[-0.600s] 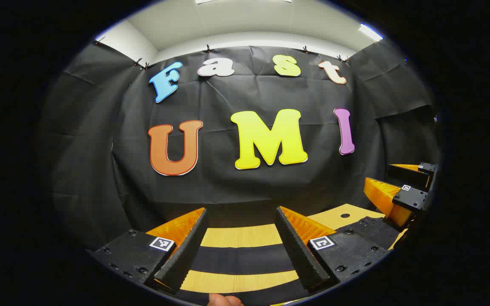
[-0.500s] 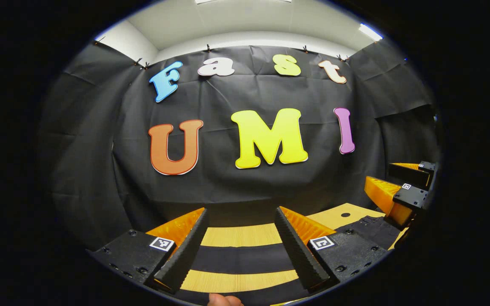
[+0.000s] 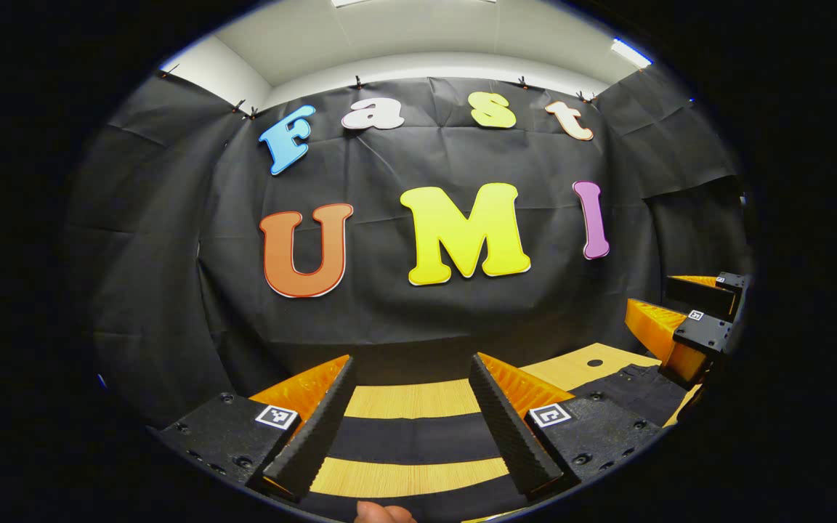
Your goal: Grasp the waist and the cuffs of the jeans and fold them to make the two legs overlap; first hold the waist and fold one-third of the jeans toward the cuffs, then hold the cuffs and fold the remaining one-third in the same direction to finish folding.
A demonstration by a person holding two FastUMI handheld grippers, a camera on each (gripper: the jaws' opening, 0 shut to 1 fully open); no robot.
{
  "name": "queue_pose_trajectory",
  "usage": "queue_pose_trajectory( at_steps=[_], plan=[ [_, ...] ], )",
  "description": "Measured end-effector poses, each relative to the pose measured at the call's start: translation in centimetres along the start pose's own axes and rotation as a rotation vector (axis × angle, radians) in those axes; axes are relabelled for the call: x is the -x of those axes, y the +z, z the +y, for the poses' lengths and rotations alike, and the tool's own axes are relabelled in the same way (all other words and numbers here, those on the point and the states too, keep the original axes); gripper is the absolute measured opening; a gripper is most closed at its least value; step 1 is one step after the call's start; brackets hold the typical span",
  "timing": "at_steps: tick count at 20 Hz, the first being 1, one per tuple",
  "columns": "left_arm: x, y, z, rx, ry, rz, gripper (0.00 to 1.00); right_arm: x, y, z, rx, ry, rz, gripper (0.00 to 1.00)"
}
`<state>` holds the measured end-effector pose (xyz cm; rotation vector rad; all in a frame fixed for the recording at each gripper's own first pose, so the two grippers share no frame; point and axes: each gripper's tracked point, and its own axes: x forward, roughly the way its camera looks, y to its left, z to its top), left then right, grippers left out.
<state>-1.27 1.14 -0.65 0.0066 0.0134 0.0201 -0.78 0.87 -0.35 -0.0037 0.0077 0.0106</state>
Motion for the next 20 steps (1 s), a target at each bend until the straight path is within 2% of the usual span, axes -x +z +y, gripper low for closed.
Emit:
queue_pose_trajectory(
  at_steps=[6, 12, 15, 17, 18, 19, 20],
  plan=[
    [1.1, -1.1, 0.4, 0.012, -0.002, 0.032, 0.99, 0.6, -0.1, 0.4, 0.011, 0.011, 0.0, 0.93],
    [4.7, -6.3, 3.7, 0.095, 0.064, 0.193, 1.0, 1.2, -1.2, -1.1, 0.034, -0.002, 0.028, 0.93],
    [7.7, -10.7, 5.1, 0.254, 0.095, 0.359, 1.0, 1.7, -2.8, -3.0, 0.061, -0.012, 0.073, 0.93],
    [11.1, -14.1, 5.2, 0.411, 0.131, 0.499, 1.0, 2.2, -3.9, -4.8, 0.081, -0.034, 0.105, 0.93],
    [12.2, -15.5, 5.7, 0.497, 0.156, 0.554, 1.0, 2.5, -4.4, -5.7, 0.089, -0.047, 0.121, 0.97],
    [12.9, -17.3, 6.0, 0.597, 0.184, 0.618, 0.99, 2.8, -4.9, -6.7, 0.095, -0.062, 0.136, 0.97],
    [14.0, -18.9, 6.1, 0.697, 0.222, 0.683, 0.99, 3.0, -5.3, -7.4, 0.1, -0.075, 0.149, 0.93]
  ],
)
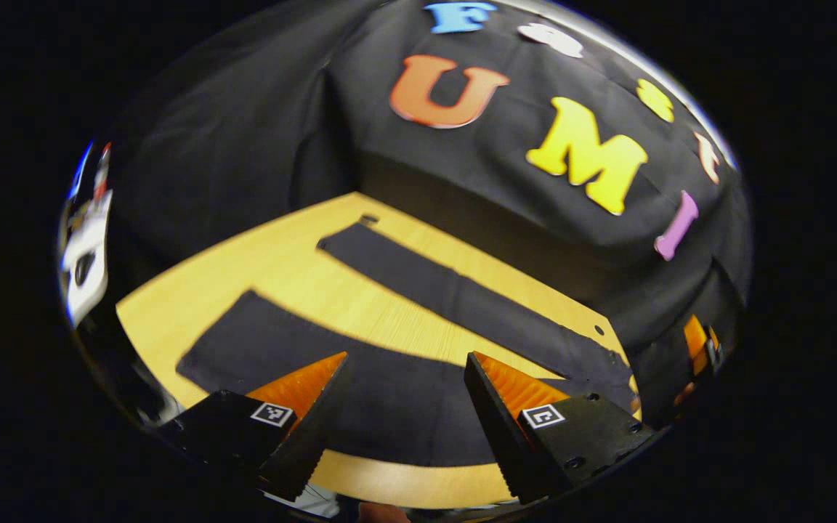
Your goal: Grasp the waist and the cuffs of the jeans and fold them to make the two legs overlap; first hold the waist and fold one-third of the jeans toward the cuffs, then hold the cuffs and fold the remaining one-third in the same direction to finish folding.
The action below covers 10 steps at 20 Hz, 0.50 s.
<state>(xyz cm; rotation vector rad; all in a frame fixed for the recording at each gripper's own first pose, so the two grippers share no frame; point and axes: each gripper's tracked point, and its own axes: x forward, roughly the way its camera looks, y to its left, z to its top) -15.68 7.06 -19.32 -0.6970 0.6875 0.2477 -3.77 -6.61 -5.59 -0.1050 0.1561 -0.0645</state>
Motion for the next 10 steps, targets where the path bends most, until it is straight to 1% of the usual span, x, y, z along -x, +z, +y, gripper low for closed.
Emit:
queue_pose_trajectory(
  at_steps=[2, 3, 4, 5, 6, 8, 9, 10],
  plan=[
    [0.6, -2.1, 2.8, 0.23, 0.052, 0.095, 0.99, 0.2, -0.7, -1.3, 0.008, -0.024, 0.02, 0.93],
    [0.8, -3.1, 3.7, 0.348, 0.07, 0.126, 0.99, 0.3, -0.9, -1.7, 0.01, -0.034, 0.024, 0.93],
    [0.9, -3.6, 4.5, 0.44, 0.089, 0.143, 0.99, 0.3, -0.9, -2.3, 0.014, -0.046, 0.026, 0.93],
    [1.0, -4.0, 5.2, 0.499, 0.103, 0.163, 1.0, 0.2, -1.0, -2.6, 0.014, -0.054, 0.028, 0.93],
    [1.3, -4.3, 5.8, 0.549, 0.124, 0.175, 0.99, 0.2, -1.0, -2.9, 0.014, -0.061, 0.032, 0.93],
    [1.9, -4.7, 6.6, 0.622, 0.161, 0.193, 1.0, 0.1, -1.0, -3.1, 0.017, -0.066, 0.034, 0.93],
    [2.3, -4.6, 7.3, 0.658, 0.167, 0.197, 0.99, -0.1, -1.0, -3.1, 0.021, -0.067, 0.033, 0.93],
    [2.6, -4.4, 7.9, 0.699, 0.179, 0.206, 1.0, -0.2, -0.9, -3.0, 0.024, -0.067, 0.031, 0.93]
  ],
)
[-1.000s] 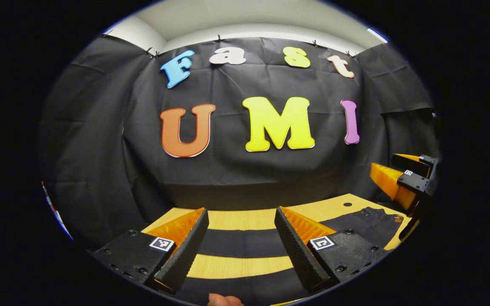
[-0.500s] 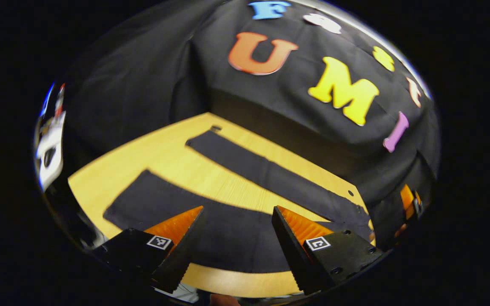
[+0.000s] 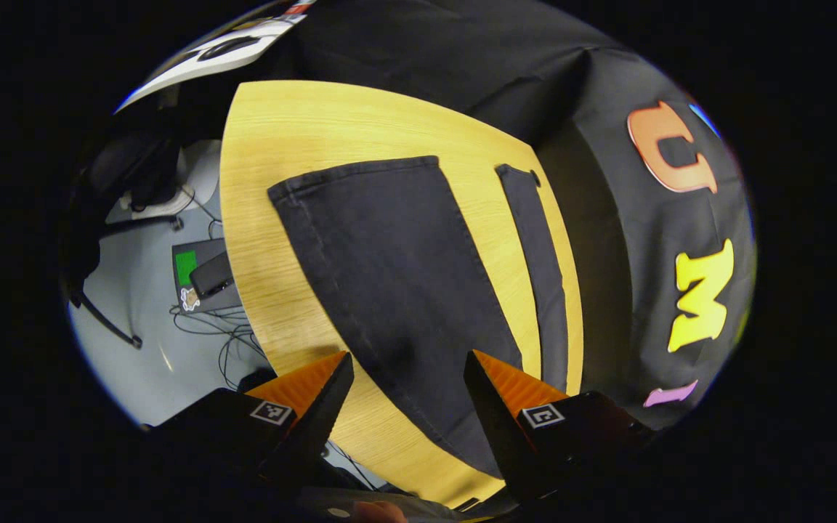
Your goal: Grasp the waist and the cuffs of the jeans and fold them to make the two legs overlap; first hold the waist and fold one-third of the jeans toward the cuffs, then hold the cuffs and fold the remaining one-third in the same direction to finish folding.
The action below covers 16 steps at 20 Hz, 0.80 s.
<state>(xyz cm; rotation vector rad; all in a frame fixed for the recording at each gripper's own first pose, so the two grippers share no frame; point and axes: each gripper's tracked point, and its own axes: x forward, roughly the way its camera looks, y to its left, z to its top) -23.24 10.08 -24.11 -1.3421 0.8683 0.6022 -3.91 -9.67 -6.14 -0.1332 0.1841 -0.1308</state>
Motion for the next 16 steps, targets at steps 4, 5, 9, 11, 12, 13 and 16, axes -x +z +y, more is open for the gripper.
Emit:
queue_pose_trajectory(
  at_steps=[4, 5, 9, 11, 12, 13, 16],
  plan=[
    [-1.2, 0.7, 0.3, 0.138, 0.018, 0.017, 0.99, -0.3, -0.2, -0.6, 0.013, -0.012, 0.006, 0.93],
    [-1.9, 0.7, 0.1, 0.156, 0.018, 0.02, 0.98, -0.3, -0.3, -0.8, 0.011, -0.019, 0.008, 0.93],
    [-3.0, 2.0, -0.6, 0.226, 0.009, 0.008, 0.99, -1.0, -1.0, -2.3, -0.014, -0.059, 0.038, 0.93],
    [-3.4, 2.5, -1.3, 0.249, -0.025, -0.003, 0.87, -1.2, -1.4, -2.7, -0.023, -0.074, 0.047, 0.93],
    [-3.4, 2.8, -1.8, 0.266, -0.043, -0.01, 0.97, -1.3, -1.6, -2.9, -0.024, -0.079, 0.053, 0.93],
    [-3.9, 3.0, -2.0, 0.286, -0.061, -0.012, 0.97, -1.4, -2.0, -3.1, -0.028, -0.084, 0.062, 0.93],
    [-4.5, 3.7, -2.7, 0.292, -0.094, -0.038, 0.96, -1.8, -3.6, -4.3, -0.056, -0.109, 0.108, 0.93]
  ],
)
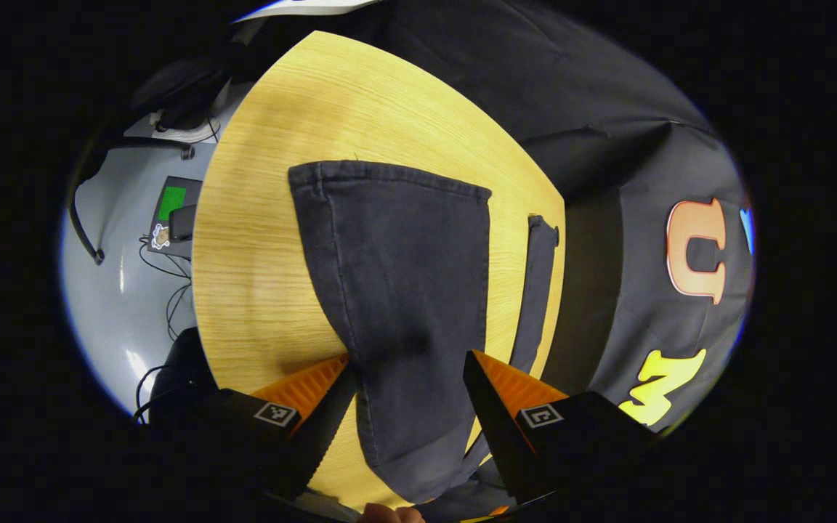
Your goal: Grasp the waist and the cuffs of the jeans and fold them to make the two legs overlap; first hold the waist and fold one-third of the jeans toward the cuffs, then hold the cuffs and fold the remaining one-third in the same direction to finish folding.
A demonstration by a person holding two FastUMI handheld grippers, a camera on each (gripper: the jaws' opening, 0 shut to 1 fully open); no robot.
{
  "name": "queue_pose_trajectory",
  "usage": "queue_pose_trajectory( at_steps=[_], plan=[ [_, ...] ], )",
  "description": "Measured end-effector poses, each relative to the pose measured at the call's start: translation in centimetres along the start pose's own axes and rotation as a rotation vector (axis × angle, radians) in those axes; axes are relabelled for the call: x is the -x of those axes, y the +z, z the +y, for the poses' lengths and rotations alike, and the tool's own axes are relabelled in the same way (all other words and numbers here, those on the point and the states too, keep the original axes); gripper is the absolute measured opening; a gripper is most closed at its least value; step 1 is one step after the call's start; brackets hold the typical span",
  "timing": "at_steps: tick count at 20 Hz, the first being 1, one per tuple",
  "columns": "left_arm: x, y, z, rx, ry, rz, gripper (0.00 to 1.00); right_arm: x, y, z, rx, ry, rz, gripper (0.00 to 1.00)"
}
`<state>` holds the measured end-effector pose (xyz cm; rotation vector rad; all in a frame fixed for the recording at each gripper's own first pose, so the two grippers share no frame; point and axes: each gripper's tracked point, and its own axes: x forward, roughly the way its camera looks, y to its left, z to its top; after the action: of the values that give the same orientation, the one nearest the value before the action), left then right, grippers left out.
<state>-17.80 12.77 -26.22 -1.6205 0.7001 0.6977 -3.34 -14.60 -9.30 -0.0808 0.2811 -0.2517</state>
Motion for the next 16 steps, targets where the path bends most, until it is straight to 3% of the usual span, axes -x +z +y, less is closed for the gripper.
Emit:
queue_pose_trajectory(
  at_steps=[2, 3, 5, 6, 8, 11, 12, 16],
  plan=[
    [-0.6, -0.1, 0.3, -0.026, -0.005, 0.007, 0.93, -0.6, -1.3, -1.3, -0.024, -0.025, 0.046, 0.93],
    [-0.7, -0.1, 0.1, -0.02, -0.025, 0.009, 1.0, -1.1, -2.1, -2.1, -0.044, -0.031, 0.074, 0.93],
    [-0.9, -0.3, 1.4, 0.003, 0.011, 0.027, 0.69, -1.8, -3.7, -3.5, -0.111, -0.035, 0.15, 0.95],
    [-1.3, -0.2, 1.9, 0.027, 0.015, 0.028, 0.46, -2.2, -4.9, -4.1, -0.163, -0.03, 0.204, 0.95],
    [-1.2, -0.3, 1.7, 0.045, -0.016, 0.03, 0.12, -2.9, -7.6, -5.6, -0.3, -0.041, 0.323, 0.95],
    [-1.2, -0.2, 2.2, 0.004, -0.022, 0.049, 0.08, -2.8, -12.6, -7.5, -0.516, -0.072, 0.528, 0.94],
    [-1.3, -0.3, 1.9, 0.023, -0.029, 0.056, 0.07, -3.0, -14.1, -8.0, -0.586, -0.074, 0.583, 0.98],
    [-1.4, -0.2, 1.8, 0.076, -0.047, 0.064, 0.06, -3.4, -19.7, -9.6, -0.808, -0.151, 0.75, 0.98]
  ],
)
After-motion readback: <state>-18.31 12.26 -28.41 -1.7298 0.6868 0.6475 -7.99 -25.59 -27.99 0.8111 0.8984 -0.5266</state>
